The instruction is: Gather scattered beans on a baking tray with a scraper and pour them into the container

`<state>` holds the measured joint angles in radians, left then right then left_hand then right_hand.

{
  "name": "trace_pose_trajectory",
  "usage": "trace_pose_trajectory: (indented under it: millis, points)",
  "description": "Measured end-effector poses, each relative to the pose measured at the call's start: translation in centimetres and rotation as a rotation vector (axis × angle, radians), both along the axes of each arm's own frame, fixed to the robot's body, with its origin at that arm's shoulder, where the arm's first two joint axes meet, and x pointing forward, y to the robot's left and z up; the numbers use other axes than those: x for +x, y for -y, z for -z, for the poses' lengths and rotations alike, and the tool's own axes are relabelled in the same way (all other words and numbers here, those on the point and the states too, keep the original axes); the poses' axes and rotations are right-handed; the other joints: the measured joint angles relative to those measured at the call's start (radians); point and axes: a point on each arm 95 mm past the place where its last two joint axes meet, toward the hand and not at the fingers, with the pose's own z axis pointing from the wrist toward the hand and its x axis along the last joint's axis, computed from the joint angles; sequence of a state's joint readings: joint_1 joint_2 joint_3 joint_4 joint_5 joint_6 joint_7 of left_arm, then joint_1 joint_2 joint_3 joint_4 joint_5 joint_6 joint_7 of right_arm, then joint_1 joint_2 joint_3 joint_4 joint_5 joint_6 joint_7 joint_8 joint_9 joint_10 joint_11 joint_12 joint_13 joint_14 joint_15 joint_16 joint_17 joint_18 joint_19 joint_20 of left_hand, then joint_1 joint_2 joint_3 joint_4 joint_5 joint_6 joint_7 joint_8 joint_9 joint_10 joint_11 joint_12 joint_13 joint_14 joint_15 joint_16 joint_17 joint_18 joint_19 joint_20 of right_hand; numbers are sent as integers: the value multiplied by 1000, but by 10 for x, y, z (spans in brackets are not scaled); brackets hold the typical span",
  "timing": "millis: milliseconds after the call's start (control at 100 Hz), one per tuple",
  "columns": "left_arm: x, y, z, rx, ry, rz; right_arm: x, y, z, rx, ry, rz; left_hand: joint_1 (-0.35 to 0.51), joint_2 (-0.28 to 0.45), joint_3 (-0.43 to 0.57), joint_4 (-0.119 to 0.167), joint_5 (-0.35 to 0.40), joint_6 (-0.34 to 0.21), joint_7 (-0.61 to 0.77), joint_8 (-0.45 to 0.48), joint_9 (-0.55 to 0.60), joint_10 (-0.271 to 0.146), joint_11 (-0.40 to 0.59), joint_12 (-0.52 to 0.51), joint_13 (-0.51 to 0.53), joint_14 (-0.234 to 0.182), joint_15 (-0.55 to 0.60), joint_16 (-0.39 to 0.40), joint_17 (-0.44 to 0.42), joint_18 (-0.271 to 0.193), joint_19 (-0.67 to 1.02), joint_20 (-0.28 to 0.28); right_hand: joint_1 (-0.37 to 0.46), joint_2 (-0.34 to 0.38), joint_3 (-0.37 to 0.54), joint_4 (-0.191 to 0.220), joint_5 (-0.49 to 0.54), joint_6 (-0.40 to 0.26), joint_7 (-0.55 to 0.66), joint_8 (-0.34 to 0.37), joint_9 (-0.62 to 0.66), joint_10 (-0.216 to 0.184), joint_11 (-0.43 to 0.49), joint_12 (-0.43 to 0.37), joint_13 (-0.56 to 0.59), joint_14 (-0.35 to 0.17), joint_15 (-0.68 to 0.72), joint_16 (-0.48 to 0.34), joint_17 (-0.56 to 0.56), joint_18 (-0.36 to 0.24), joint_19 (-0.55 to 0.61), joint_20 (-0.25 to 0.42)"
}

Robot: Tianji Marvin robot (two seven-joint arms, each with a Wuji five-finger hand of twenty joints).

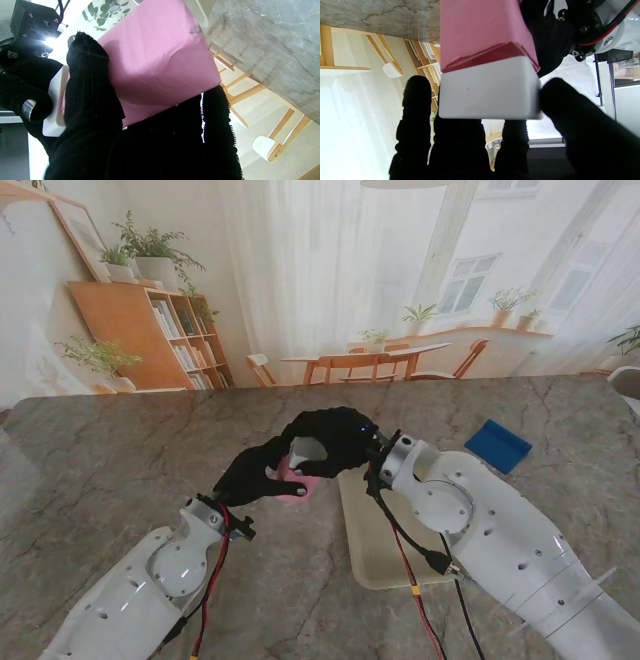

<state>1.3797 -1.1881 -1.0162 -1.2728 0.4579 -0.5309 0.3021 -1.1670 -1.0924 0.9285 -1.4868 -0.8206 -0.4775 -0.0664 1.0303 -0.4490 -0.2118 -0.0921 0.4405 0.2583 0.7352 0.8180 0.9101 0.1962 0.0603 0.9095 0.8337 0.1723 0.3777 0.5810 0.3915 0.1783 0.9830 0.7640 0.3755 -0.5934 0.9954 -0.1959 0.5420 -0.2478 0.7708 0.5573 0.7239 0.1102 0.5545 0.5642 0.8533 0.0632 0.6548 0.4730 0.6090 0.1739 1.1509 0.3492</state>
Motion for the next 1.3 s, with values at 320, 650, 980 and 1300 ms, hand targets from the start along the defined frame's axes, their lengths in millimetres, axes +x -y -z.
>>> trace_pose_trajectory:
  millis: [320,650,980,1300]
  points:
    - [0,1,-3,-3,1,-3,-4,-5,1,-26,21,78,0,0,0,0,2,-3,0,-12,0,0,0,0,0,0,0,0,0,0,0,0,-148,234,-220,64,-59,127,-234,80,-36,-40,1,15,-73,-23,222,136,-74,42,27,89]
    - [1,-1,-3,0,-4,-10,-8,-7,-4,5,10,141,0,0,0,0,2,-3,0,-12,0,0,0,0,0,0,0,0,0,0,0,0,-154,378,-498,93,-128,218,-437,113,-174,68,-219,-20,-226,91,-23,54,-232,135,-42,118]
    - [2,-3,-3,4,-4,-17,-19,7,-31,-12,28,266,0,0,0,0,2,-3,0,-12,0,0,0,0,0,0,0,0,0,0,0,0,-154,400,-515,93,-179,311,-493,121,-166,97,-269,-45,-242,131,-164,2,-265,151,-83,118]
    - [2,-5,-4,1,4,-28,-25,25,-33,-143,-8,239,0,0,0,0,2,-3,0,-12,0,0,0,0,0,0,0,0,0,0,0,0,-154,385,-523,93,-374,501,-606,133,-210,147,-318,-35,-259,154,-196,7,-280,153,-120,118]
